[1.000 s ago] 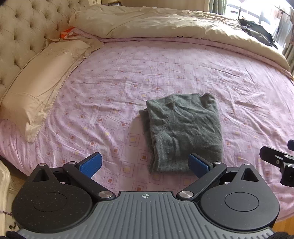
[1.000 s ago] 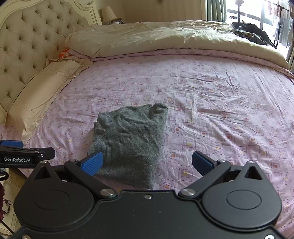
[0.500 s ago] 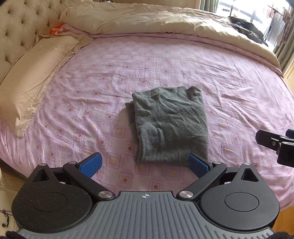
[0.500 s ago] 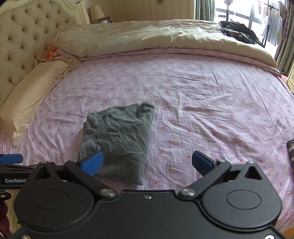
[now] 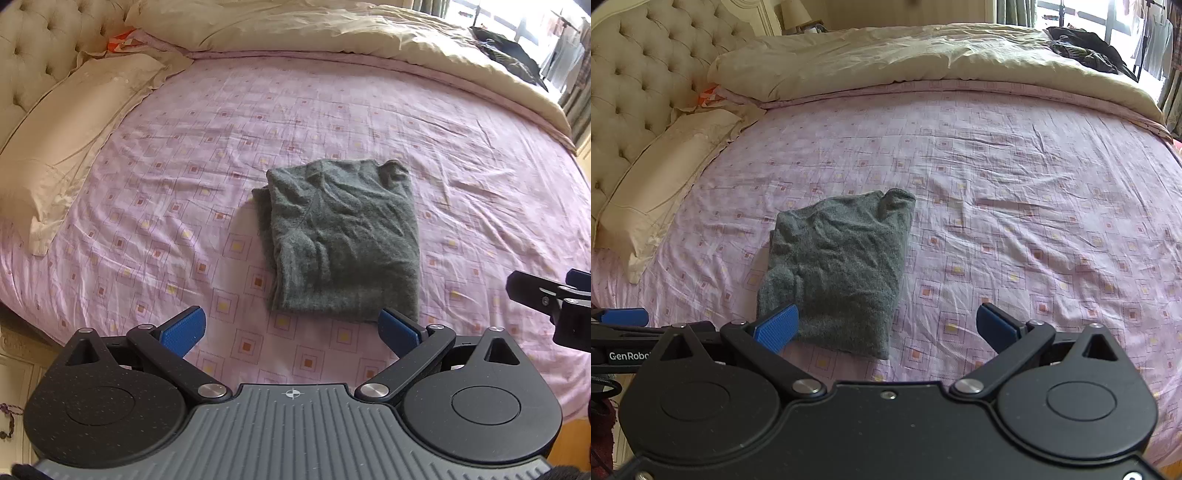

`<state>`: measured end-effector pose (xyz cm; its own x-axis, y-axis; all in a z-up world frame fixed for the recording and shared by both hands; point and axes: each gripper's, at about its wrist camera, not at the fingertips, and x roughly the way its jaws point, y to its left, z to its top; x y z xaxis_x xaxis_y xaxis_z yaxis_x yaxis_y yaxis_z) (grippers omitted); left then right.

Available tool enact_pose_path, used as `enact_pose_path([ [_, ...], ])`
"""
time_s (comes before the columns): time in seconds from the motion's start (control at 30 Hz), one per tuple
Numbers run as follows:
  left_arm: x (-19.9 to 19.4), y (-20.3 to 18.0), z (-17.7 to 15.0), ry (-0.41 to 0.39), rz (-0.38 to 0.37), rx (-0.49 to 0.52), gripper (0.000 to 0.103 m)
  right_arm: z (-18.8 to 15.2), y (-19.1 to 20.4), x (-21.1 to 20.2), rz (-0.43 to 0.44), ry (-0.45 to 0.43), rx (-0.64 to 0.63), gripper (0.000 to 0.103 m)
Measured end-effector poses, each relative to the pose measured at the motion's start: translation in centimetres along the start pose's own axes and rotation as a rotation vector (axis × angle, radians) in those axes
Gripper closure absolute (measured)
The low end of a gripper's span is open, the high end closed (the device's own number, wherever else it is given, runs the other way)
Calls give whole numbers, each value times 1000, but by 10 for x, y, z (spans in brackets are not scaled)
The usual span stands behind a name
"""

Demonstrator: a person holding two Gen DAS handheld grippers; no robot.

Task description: Fold small clothes

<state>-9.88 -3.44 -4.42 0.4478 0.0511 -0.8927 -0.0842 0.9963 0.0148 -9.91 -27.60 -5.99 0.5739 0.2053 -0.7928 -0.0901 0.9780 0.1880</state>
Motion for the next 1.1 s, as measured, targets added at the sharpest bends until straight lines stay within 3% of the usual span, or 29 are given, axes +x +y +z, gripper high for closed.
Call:
enact_pose_path([
  [1.1,15,-5,5,64,-4,9,2,-2,-7,17,37,45,59,1],
])
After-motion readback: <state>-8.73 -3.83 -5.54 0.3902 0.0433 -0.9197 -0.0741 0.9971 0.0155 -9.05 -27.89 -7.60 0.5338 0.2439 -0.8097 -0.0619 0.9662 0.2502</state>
